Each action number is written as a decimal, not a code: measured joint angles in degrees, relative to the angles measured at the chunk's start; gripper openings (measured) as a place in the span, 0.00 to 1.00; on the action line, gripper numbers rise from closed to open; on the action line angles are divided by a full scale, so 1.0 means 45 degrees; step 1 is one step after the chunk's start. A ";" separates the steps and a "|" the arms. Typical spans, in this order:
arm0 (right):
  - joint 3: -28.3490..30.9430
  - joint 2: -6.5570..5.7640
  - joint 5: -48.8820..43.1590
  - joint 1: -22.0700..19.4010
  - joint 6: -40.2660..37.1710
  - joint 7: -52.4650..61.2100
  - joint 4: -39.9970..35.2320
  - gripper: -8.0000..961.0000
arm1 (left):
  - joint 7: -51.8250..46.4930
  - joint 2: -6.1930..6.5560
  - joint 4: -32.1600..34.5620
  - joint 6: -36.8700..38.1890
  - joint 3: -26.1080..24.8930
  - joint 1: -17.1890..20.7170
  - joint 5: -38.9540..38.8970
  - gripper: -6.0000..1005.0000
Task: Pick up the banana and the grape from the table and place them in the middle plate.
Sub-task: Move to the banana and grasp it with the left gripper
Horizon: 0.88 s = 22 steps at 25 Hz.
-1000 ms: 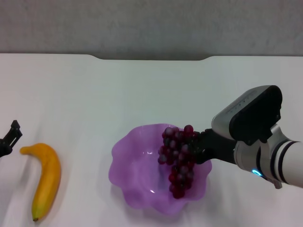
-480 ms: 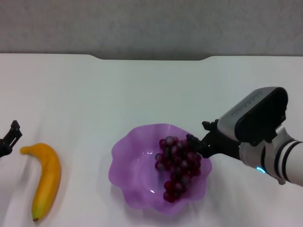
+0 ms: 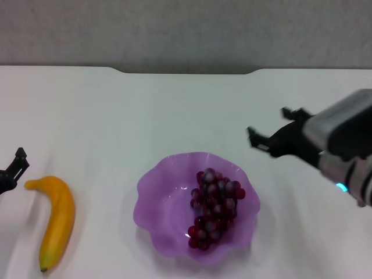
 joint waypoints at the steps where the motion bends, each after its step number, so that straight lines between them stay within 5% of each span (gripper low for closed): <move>1: 0.0014 0.0001 0.0072 -0.0172 -0.0543 0.0011 -0.0006 0.88 | -0.0004 -0.0016 -0.0022 -0.0029 0.0018 -0.0002 0.0019 0.89; 6: -0.0687 0.0019 -0.0381 -0.1180 -0.5341 -0.0535 -0.1363 0.93 | -0.0050 -0.0050 -0.0100 -0.0076 0.0040 -0.0004 0.0081 0.89; 14: -0.2602 0.0103 -0.0364 -0.0893 -1.4626 0.0314 -0.7033 0.93 | -0.0326 -0.0103 -0.0161 -0.0120 0.0293 -0.0041 0.0101 0.89; 22: -0.3164 0.0128 0.0209 0.0360 -1.7072 0.3467 -1.0775 0.93 | -0.0466 -0.0114 -0.0280 -0.0154 0.0536 -0.0143 0.0093 0.89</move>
